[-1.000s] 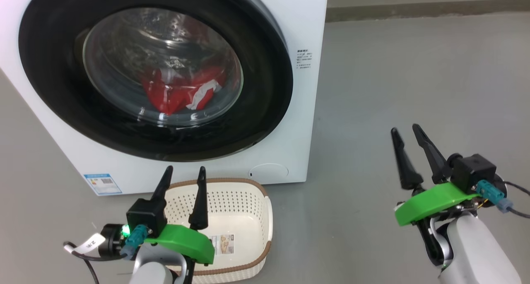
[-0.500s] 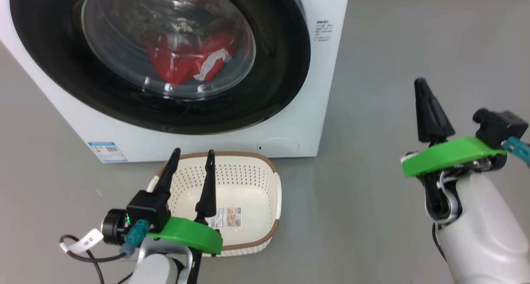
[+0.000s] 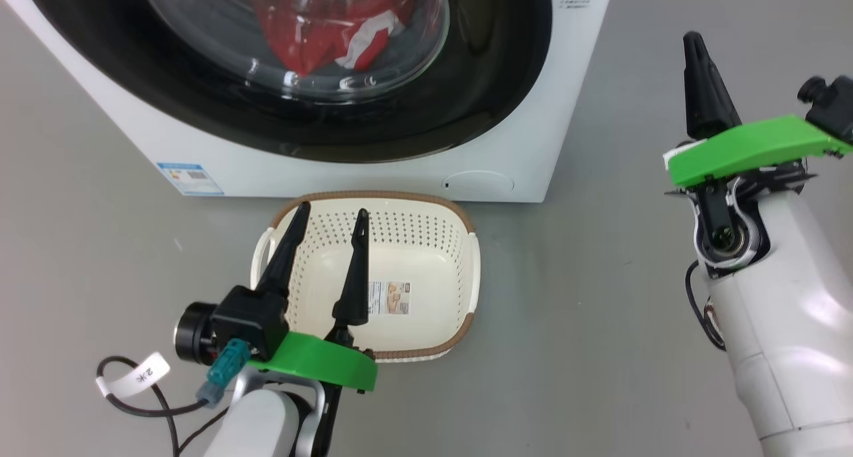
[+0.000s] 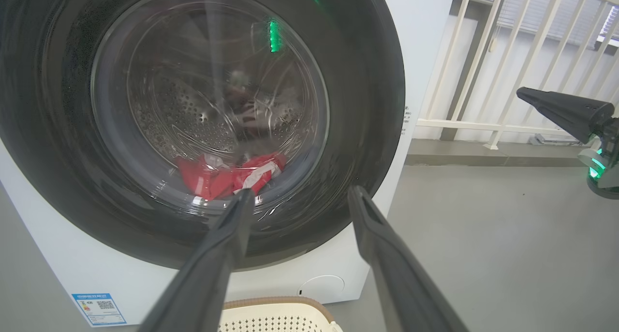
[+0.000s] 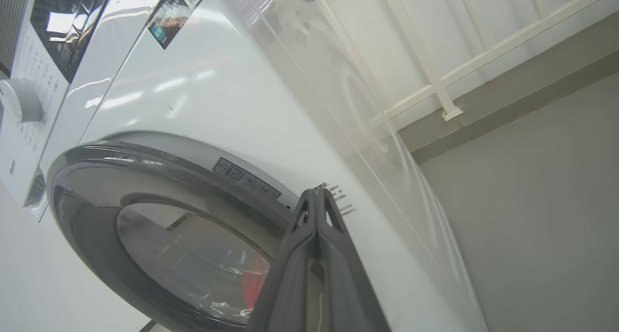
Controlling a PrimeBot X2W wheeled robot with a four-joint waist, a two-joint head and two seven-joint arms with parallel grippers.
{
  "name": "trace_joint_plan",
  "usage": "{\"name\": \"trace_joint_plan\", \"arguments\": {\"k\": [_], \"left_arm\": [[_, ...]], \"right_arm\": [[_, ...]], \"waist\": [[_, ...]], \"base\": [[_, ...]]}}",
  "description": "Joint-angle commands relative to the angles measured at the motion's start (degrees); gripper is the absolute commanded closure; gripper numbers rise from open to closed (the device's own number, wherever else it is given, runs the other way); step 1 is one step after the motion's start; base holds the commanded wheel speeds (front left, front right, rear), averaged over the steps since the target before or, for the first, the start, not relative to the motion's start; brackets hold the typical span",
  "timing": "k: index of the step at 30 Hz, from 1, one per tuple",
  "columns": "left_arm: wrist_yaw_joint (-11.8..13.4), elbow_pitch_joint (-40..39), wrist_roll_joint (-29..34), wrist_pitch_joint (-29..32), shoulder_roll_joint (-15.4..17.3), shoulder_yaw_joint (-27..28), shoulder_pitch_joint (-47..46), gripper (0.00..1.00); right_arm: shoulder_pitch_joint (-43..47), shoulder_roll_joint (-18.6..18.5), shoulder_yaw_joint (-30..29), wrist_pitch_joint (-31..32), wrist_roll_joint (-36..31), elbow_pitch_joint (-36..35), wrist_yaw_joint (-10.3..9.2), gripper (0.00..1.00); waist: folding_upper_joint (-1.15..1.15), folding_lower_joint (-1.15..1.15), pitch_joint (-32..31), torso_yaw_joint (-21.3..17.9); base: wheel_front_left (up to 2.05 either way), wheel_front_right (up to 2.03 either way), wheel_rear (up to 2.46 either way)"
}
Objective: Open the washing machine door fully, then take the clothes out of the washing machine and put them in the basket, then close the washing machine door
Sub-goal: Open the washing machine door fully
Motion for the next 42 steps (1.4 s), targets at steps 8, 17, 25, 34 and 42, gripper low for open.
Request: {"name": "trace_joint_plan", "arguments": {"k": [8, 17, 25, 34, 42], "left_arm": [[0.09, -4.01, 0.46, -0.52, 0.95, 0.35, -2.13, 0.0], [0.14, -5.26, 0.36, -0.52, 0.95, -0.9, -2.35, 0.0], [0.37, -6.1, -0.43, -0.52, 0.95, -2.72, -3.07, 0.0], [0.96, -6.52, -1.55, -0.52, 0.95, -3.95, -3.73, 0.0], [1.05, -6.58, -2.68, -0.52, 0.95, -4.66, -4.09, 0.0]], "right_arm": [[-6.25, -0.1, 0.01, 8.17, 13.51, -1.83, 0.03, 1.0], [-11.78, -1.94, -2.08, 16.24, 24.42, -0.34, 0.03, 1.0], [-18.28, -3.36, -3.45, 22.46, 29.38, 4.16, 0.03, 1.0], [-23.56, -4.05, -3.19, 25.53, 30.26, 9.55, 0.03, 1.0], [-26.04, -4.76, -2.91, 26.69, 30.37, 13.36, 0.03, 1.0]], "waist": [[0.0, 0.0, 4.26, 3.16], [0.0, 0.0, 7.02, 5.32], [0.0, 0.0, 9.43, 7.51], [0.0, 0.0, 11.26, 9.69], [0.0, 0.0, 11.79, 11.67]], "base": [[0.0, 0.0, 0.0], [0.0, 0.0, 0.0], [0.0, 0.0, 0.0], [0.0, 0.0, 0.0], [0.0, 0.0, 0.0]]}}
